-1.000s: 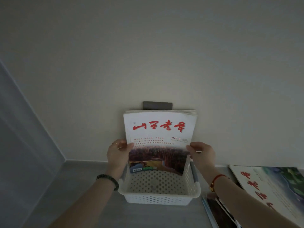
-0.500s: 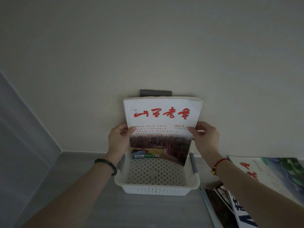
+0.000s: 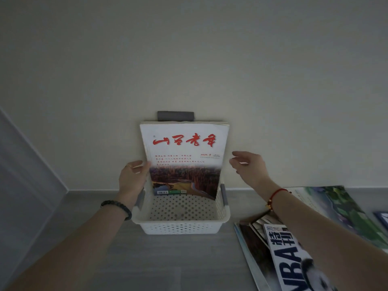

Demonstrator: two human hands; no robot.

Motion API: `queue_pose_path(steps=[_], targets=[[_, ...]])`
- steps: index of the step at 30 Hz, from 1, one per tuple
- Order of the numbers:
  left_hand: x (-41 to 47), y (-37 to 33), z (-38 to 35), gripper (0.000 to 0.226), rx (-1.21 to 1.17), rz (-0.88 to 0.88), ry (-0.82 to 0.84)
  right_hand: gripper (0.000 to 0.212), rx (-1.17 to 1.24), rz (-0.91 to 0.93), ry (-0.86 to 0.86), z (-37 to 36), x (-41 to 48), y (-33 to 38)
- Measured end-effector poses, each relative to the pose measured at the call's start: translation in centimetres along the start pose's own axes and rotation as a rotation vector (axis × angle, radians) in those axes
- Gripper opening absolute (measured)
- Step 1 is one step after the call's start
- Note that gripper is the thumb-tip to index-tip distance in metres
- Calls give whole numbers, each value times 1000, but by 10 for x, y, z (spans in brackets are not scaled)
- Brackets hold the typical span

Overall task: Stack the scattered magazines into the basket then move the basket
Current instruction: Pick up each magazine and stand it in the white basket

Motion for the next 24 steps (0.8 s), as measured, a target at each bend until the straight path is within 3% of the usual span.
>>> queue_pose_path(steps=[5,11,18,24], targets=[[-48,3,-24,28,-75,16,129,23,23,-19,-23,73,-36,-10],[-137,-1,-113,21,-18,-24,390,23,-55,-132,-60,188,-98,-61],[-247,32,-250,21,51,10,621,36,-179,-269,-121,326,-178,-152],[-328,72,-351,29,127,93,761,67,-338,-436,-69,396,-238,-242]])
Point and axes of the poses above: each hand's wrist, its own x-axis towards the middle knuckle, its own z-axis out of the back of the hand, y = z × x, the point moved 10 cm from there along x, towards the middle knuckle, and after that the axes turned 11 degrees about z, right-handed, at the moved point
